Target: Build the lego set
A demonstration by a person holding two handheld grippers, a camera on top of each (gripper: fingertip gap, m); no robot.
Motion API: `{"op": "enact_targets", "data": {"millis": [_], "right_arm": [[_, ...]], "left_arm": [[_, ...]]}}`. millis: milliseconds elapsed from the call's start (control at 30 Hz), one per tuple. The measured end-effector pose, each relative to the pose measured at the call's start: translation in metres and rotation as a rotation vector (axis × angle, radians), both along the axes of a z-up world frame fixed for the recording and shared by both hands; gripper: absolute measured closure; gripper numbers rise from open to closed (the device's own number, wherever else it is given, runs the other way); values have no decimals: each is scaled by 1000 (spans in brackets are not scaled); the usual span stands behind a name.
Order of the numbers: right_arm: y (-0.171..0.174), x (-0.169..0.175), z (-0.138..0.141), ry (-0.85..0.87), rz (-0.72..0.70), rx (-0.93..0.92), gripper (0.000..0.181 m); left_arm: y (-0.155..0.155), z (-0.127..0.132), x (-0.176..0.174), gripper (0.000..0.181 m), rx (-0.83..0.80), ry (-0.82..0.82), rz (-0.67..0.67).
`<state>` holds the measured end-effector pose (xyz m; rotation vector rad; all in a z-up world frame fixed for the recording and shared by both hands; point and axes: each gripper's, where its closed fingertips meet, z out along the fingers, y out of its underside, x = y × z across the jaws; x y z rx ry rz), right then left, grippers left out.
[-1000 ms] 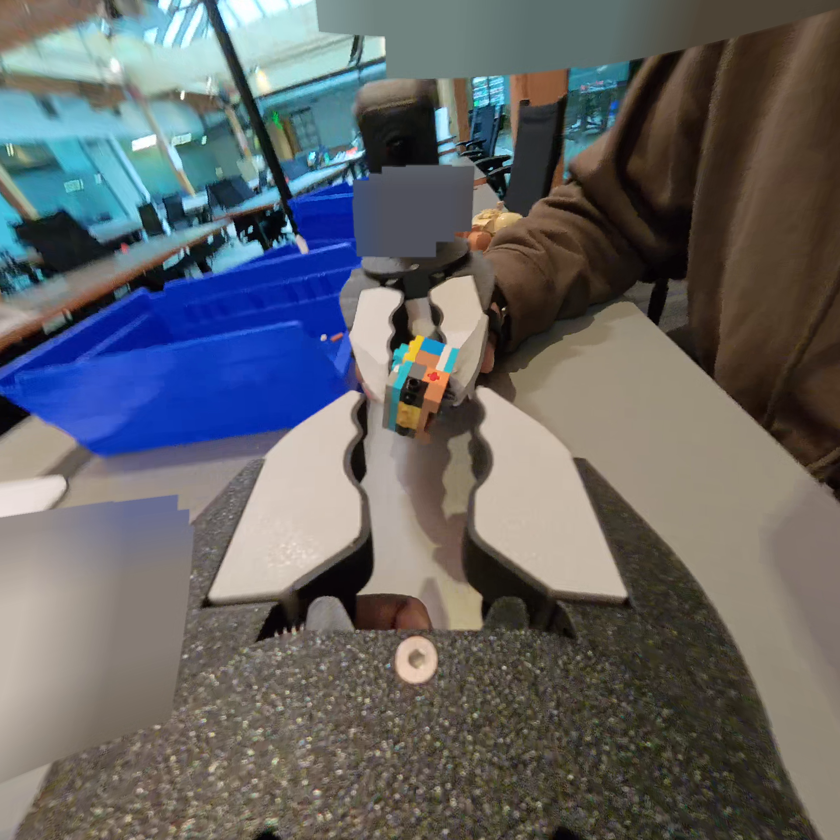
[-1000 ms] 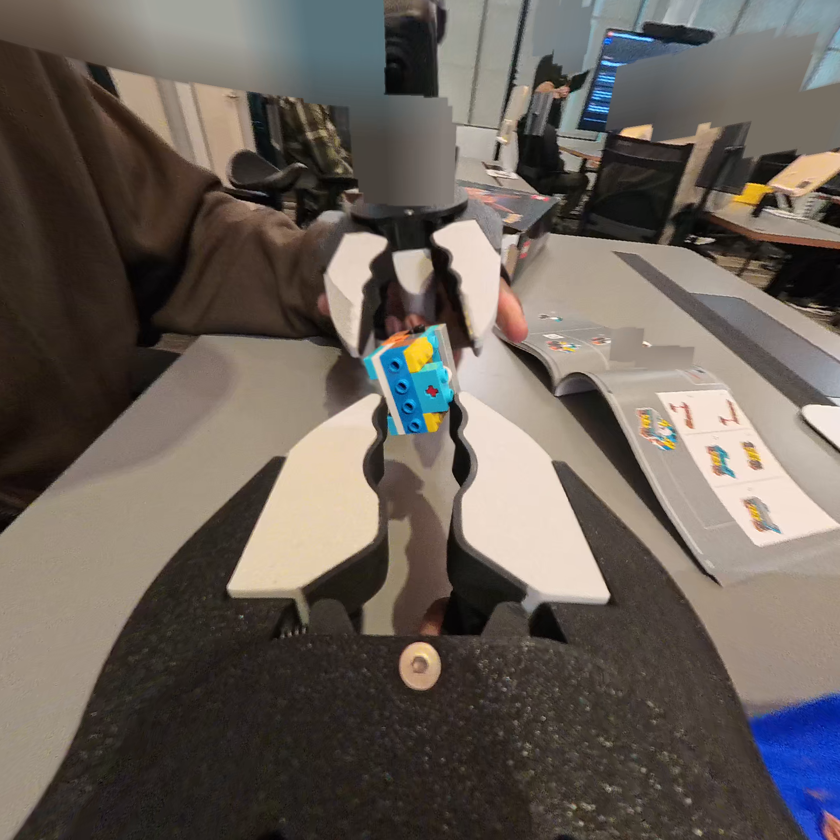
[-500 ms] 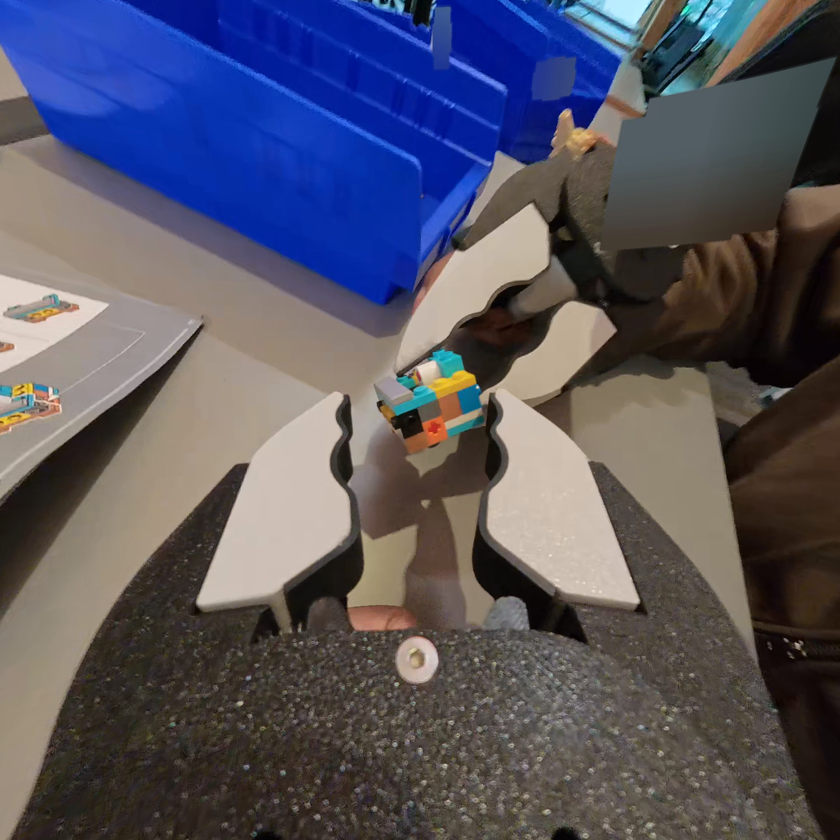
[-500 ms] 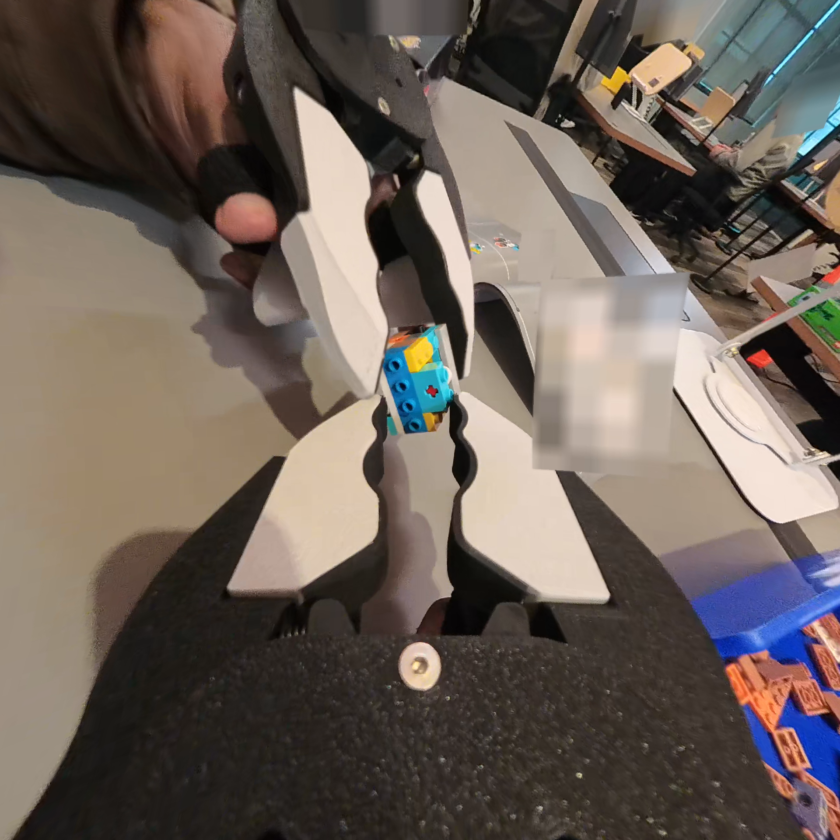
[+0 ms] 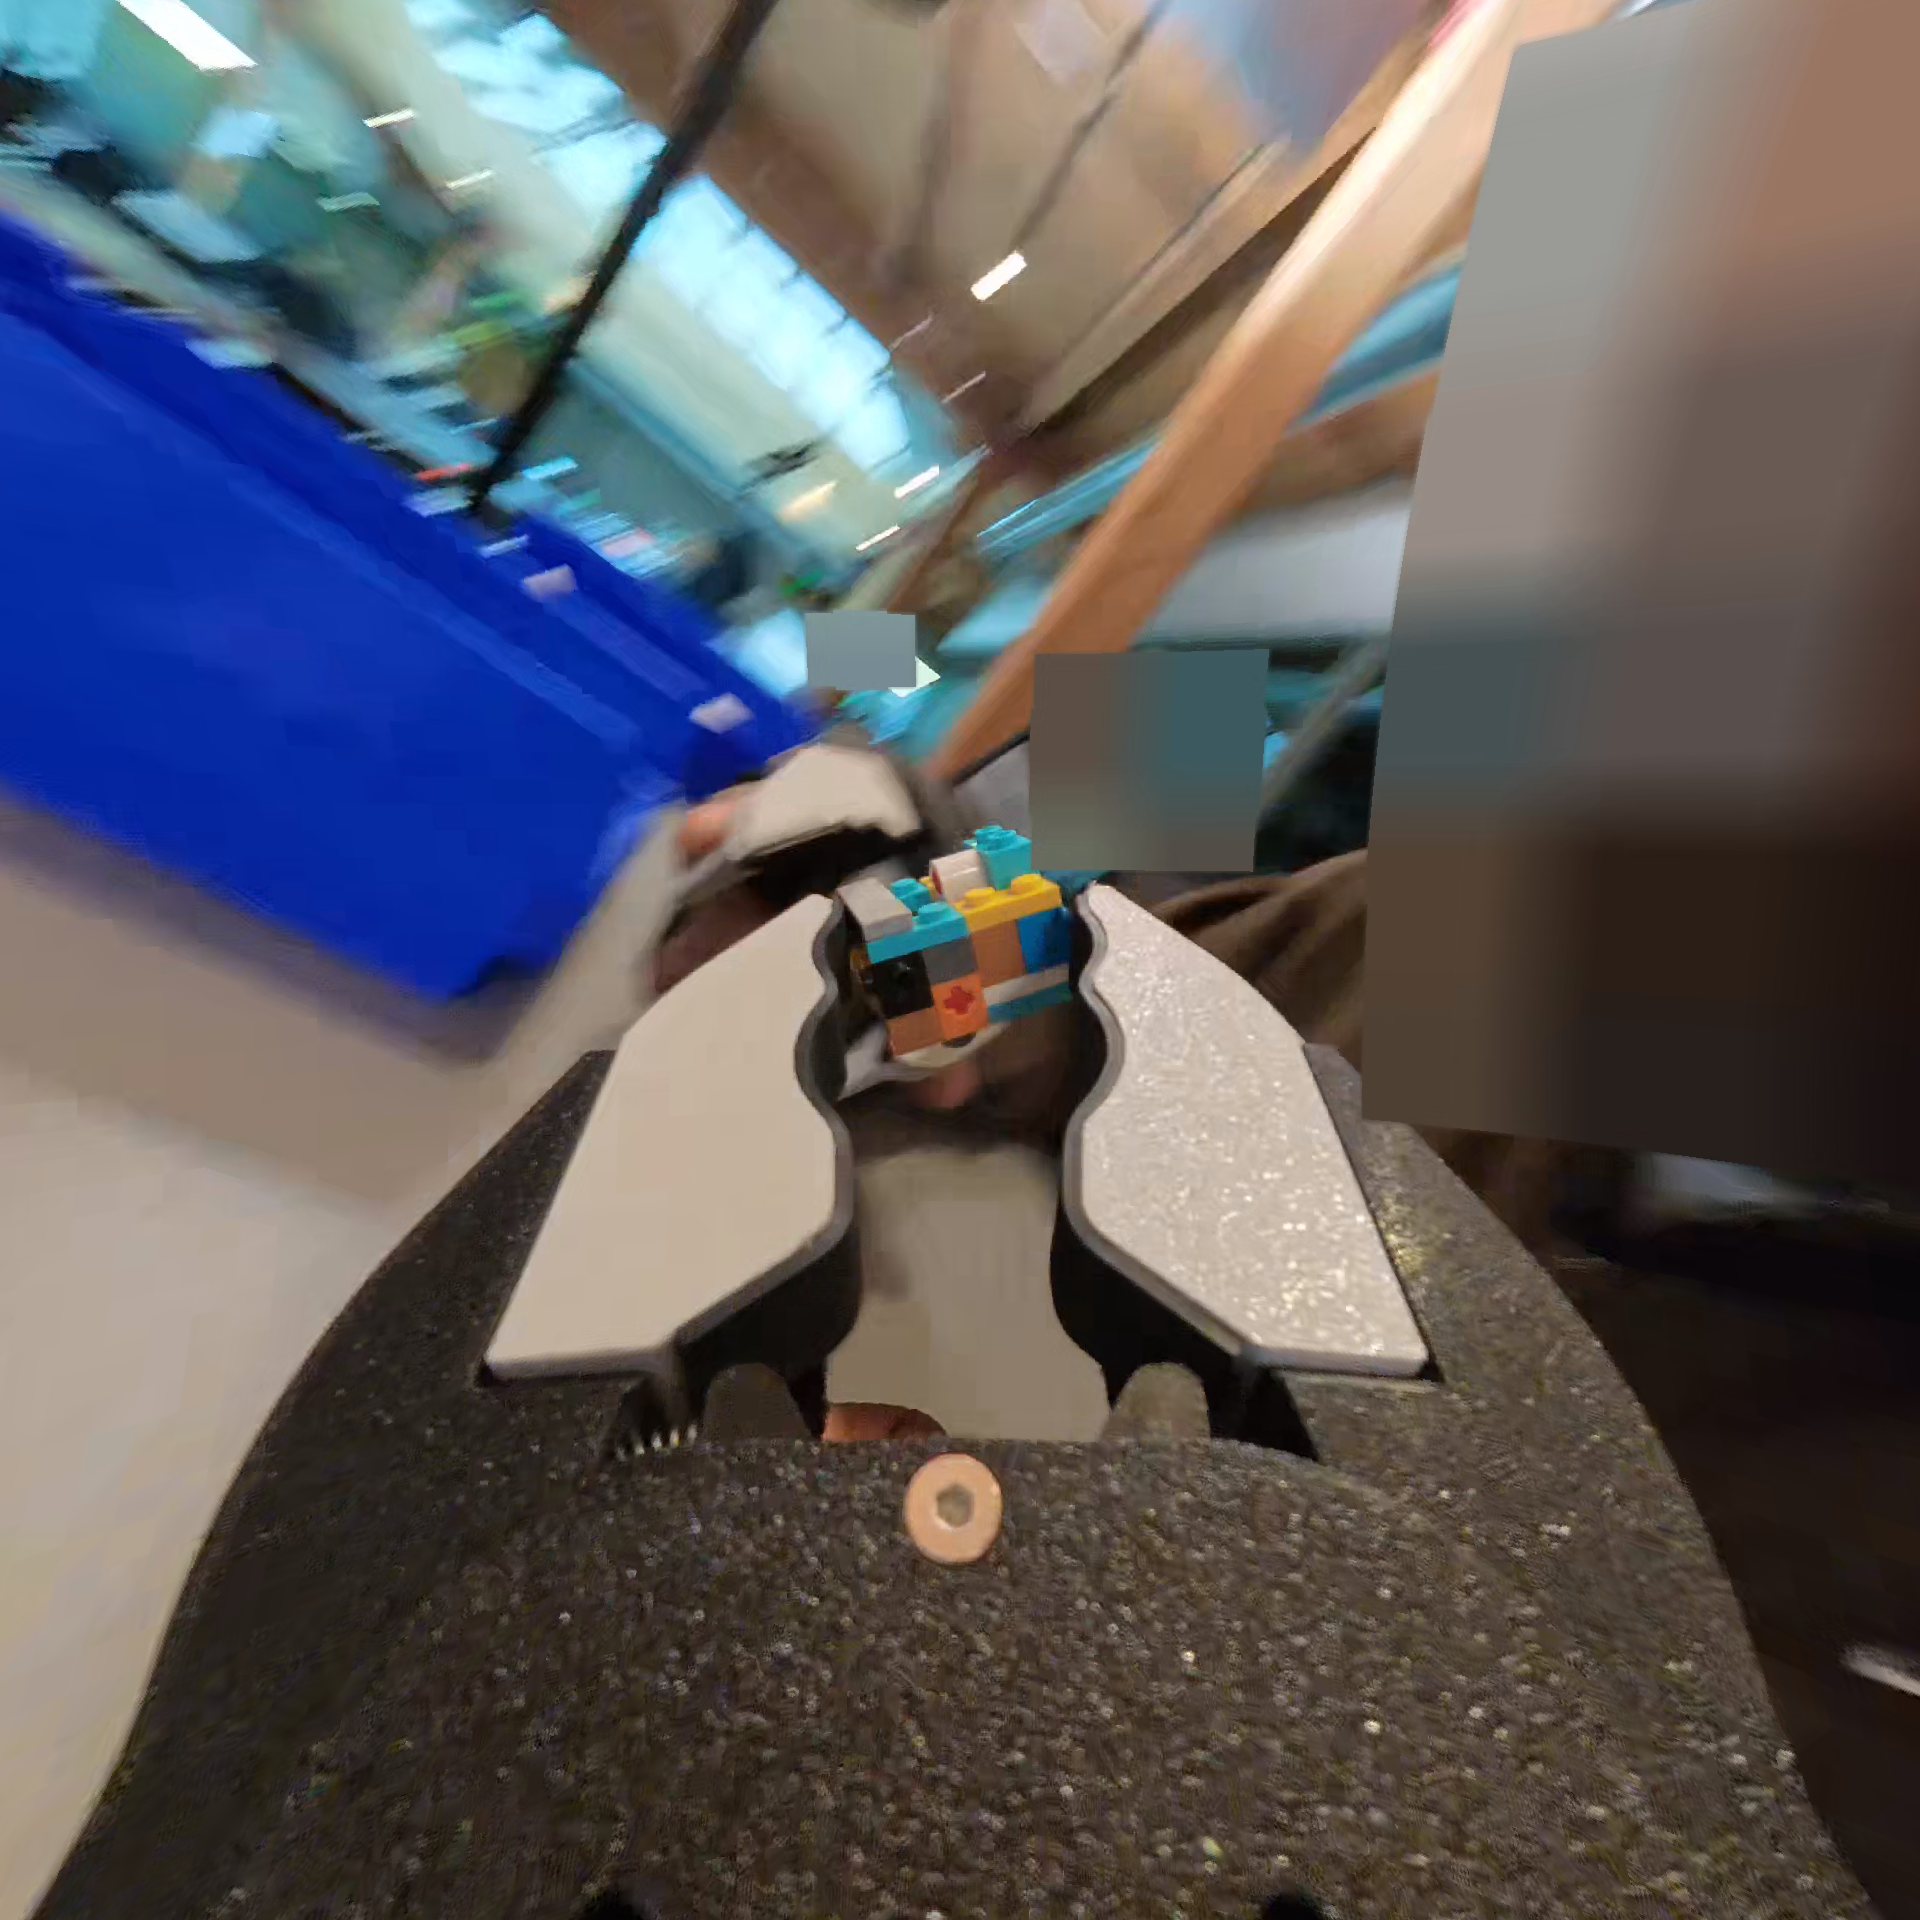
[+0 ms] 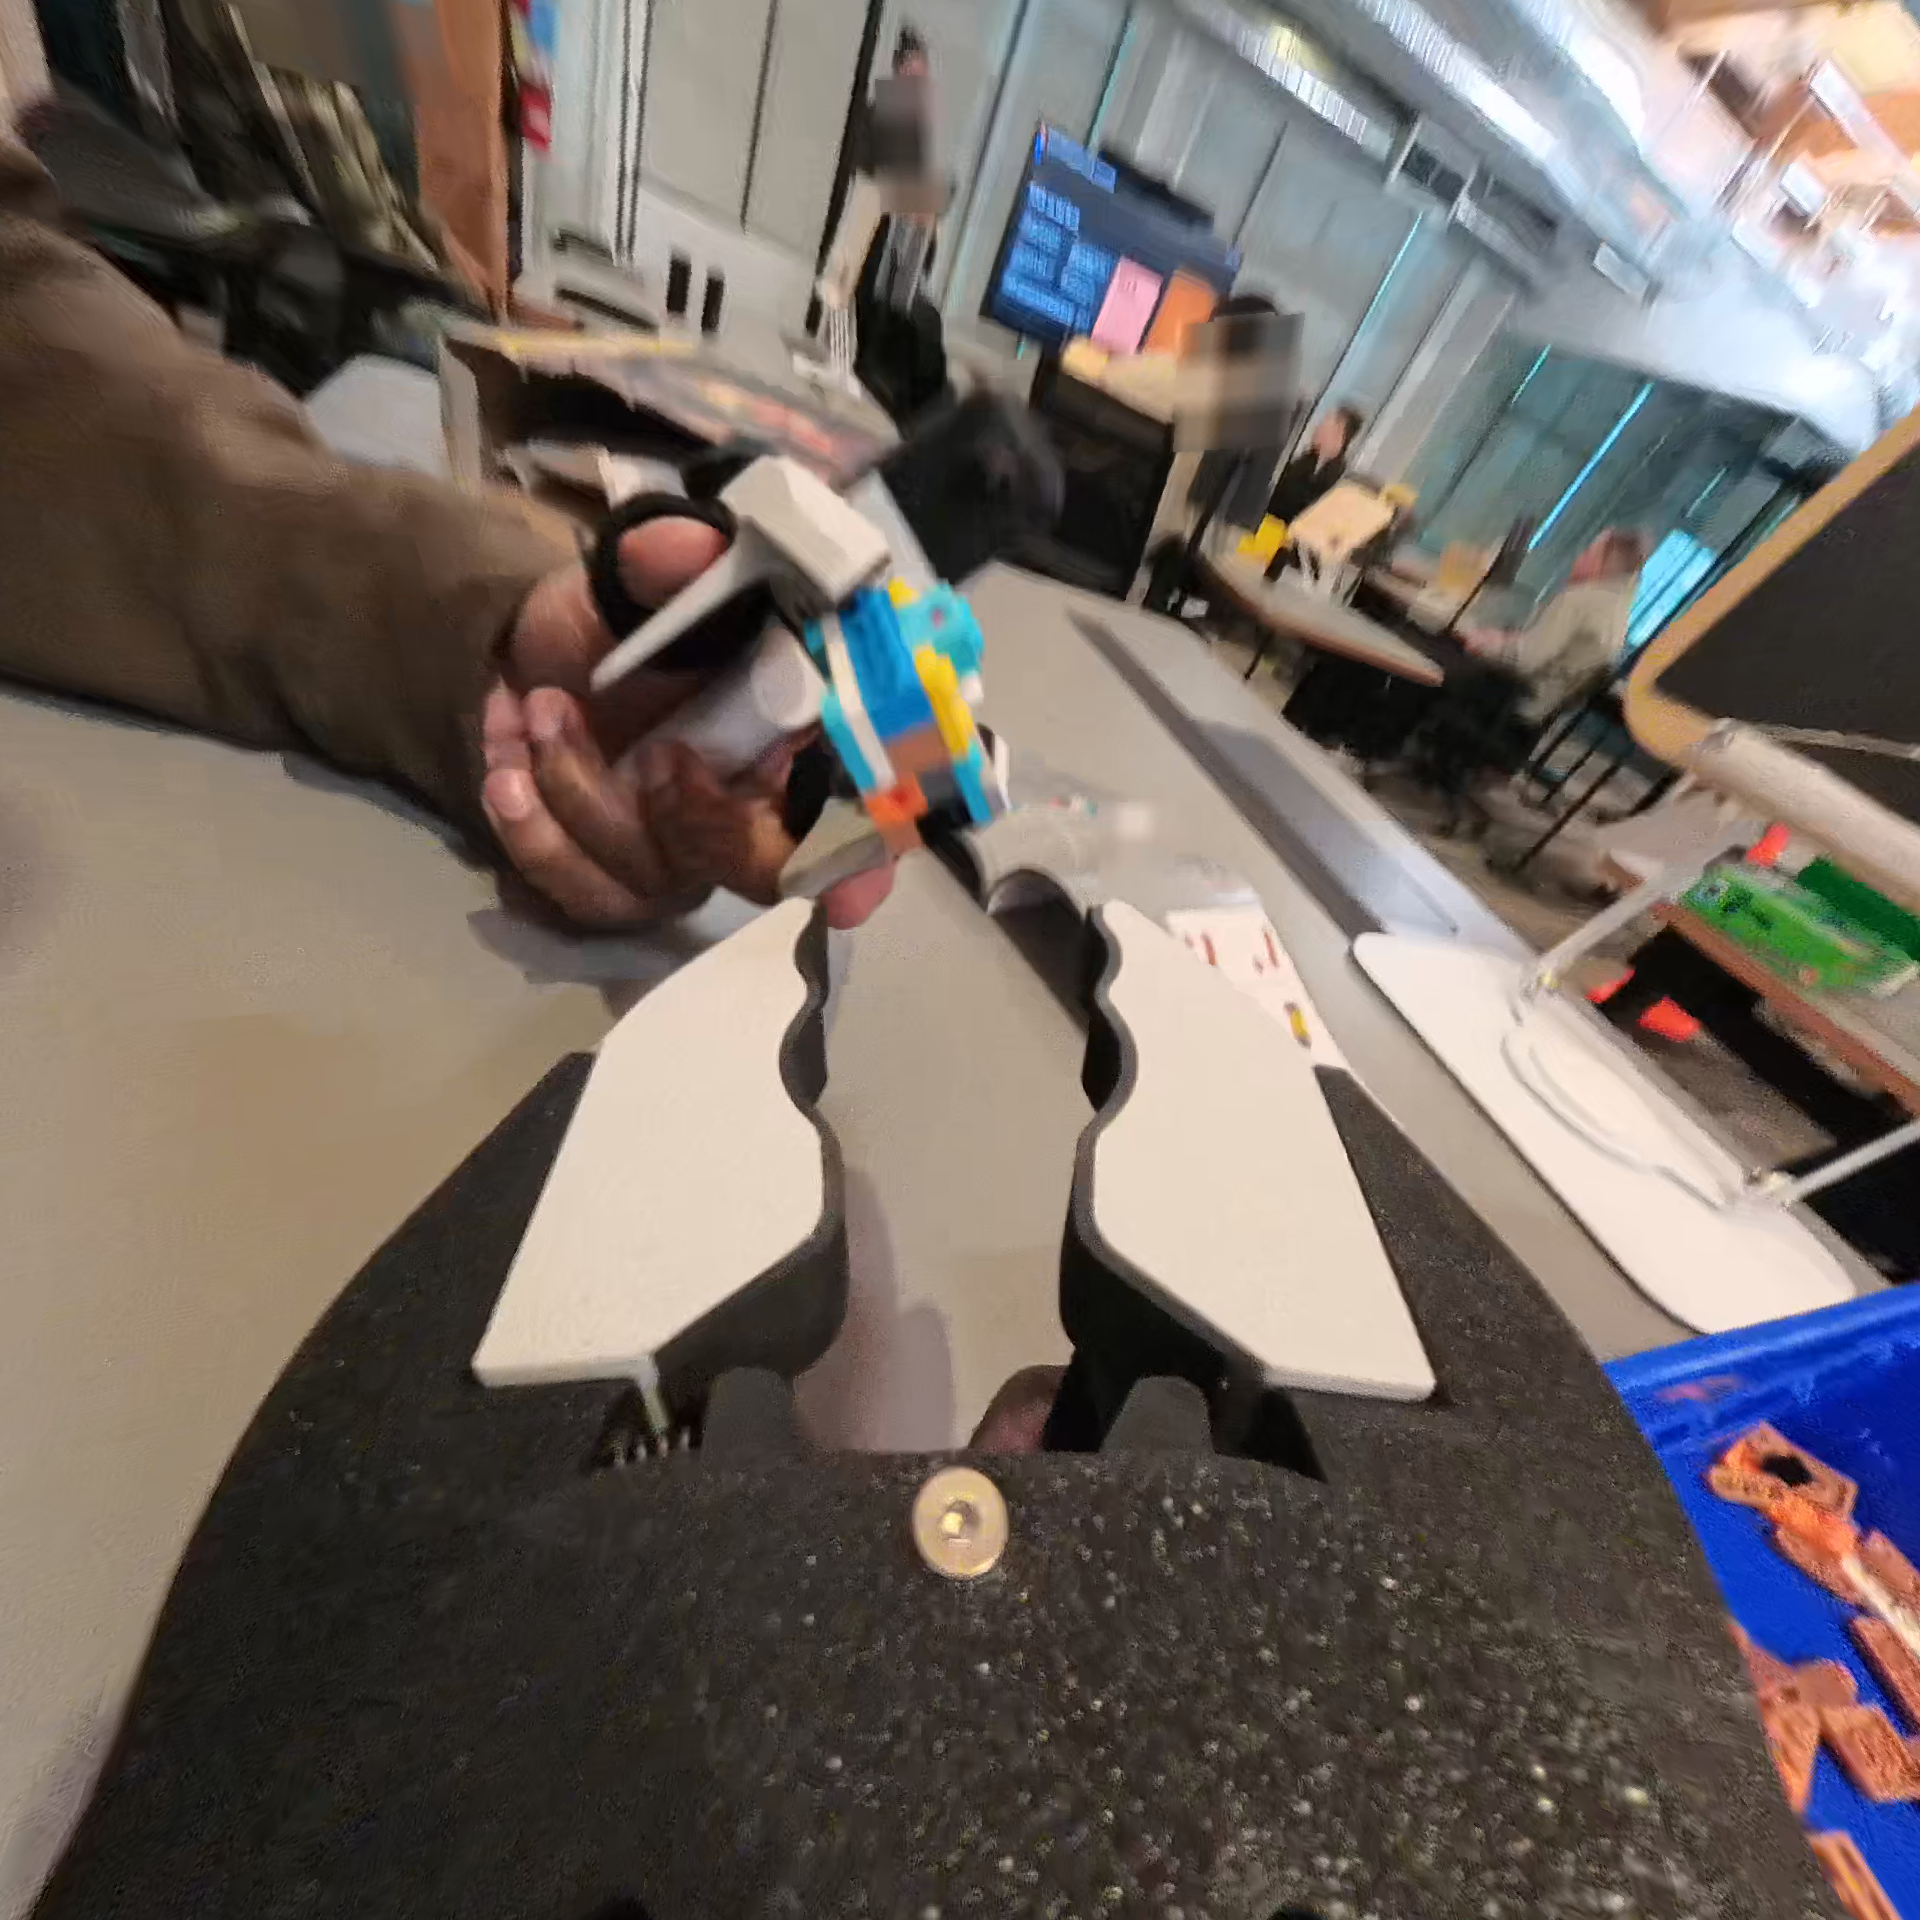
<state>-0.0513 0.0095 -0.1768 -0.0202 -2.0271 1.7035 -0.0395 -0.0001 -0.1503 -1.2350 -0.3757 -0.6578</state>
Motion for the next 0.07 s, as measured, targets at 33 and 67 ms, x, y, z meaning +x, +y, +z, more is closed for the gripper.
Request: {"op": "enact_targets", "data": {"millis": [33, 67], "right_arm": [[1, 3, 7, 21, 12, -30, 136], [2, 7, 13, 48, 28, -49, 138]], "left_arm": [[-7, 13, 3, 141, 132, -66, -65], [-13, 22, 5, 141, 235, -116, -112]]}}
